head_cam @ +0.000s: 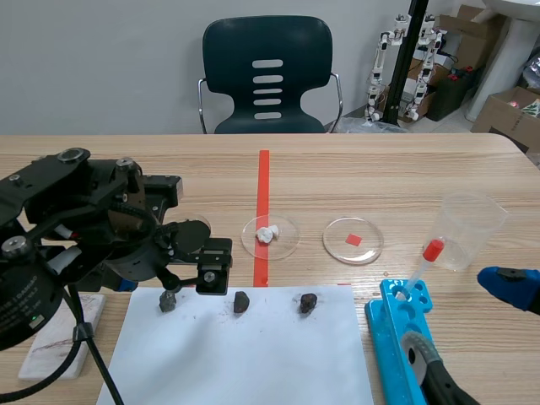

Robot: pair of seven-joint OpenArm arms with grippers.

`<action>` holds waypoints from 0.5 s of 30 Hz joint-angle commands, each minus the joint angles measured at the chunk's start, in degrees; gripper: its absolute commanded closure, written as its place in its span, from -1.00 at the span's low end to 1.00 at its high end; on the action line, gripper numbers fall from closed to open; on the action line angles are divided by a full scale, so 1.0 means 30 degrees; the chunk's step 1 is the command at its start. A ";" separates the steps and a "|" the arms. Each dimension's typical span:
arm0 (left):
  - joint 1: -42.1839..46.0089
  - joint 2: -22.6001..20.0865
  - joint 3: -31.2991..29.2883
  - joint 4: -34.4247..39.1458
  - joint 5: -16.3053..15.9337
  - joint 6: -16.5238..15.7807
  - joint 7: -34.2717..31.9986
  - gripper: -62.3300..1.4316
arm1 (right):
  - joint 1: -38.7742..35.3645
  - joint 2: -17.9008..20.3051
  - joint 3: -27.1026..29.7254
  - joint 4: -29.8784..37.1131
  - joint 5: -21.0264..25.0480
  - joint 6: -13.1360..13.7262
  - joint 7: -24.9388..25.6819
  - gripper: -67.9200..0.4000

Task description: Pick up the left mineral with the left hand

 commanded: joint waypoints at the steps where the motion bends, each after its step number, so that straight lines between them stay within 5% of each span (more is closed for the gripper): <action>1: -0.0561 -0.0109 -0.0109 -0.0248 0.0015 0.0080 0.0240 -1.00 | 0.0175 -0.0007 0.0131 0.0109 0.0138 -0.0066 0.0291 -0.40; 15: -0.1727 0.0627 -0.0109 -0.3570 -0.0036 0.0080 0.0160 -1.00 | 0.0175 -0.0007 0.0131 0.0109 0.0131 -0.0066 0.0291 -0.40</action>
